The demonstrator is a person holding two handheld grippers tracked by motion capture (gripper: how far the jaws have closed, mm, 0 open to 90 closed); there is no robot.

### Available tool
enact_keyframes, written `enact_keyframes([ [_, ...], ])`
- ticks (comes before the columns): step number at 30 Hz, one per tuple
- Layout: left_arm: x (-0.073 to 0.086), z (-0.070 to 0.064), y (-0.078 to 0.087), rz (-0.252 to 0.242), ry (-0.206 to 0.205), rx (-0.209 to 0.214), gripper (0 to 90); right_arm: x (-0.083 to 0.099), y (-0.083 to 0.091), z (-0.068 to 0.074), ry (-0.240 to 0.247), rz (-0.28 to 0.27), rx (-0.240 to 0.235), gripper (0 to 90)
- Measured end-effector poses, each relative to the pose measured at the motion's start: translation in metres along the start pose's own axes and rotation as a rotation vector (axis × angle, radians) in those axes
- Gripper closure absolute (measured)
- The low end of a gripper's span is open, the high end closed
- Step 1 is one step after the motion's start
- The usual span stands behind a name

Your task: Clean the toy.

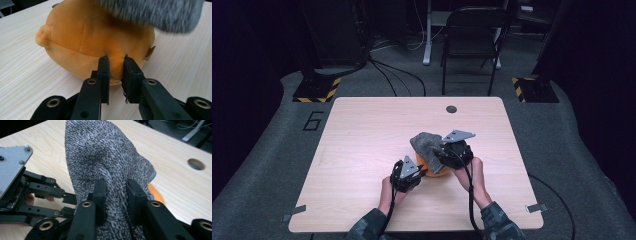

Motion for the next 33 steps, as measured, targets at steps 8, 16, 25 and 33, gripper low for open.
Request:
enact_keyframes([
  [8,0.000,0.000,0.000,-0.001,-0.003,-0.002,77.5,0.014,-0.023,0.007,0.090,0.061,0.098,71.6],
  [16,0.001,0.000,0.000,-0.002,-0.002,-0.004,77.6,0.014,-0.015,-0.018,0.049,0.055,0.147,71.6],
  [25,-0.001,0.000,-0.001,-0.009,-0.009,0.001,77.6,0.024,-0.014,-0.058,-0.067,0.067,0.213,71.5],
  [33,-0.002,-0.001,-0.001,-0.009,-0.017,0.001,77.6,0.040,-0.022,-0.083,-0.136,0.111,0.248,71.5],
])
Point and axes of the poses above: each handheld gripper's, and its own axes: y roughly backward along the jaws, x roughly out of its underside, z roughly to its left, the point moved 1 cm from there along -y, roughly forward along the jaws, and after that the axes turned 11 degrees about -y, right-handed, at the moved point
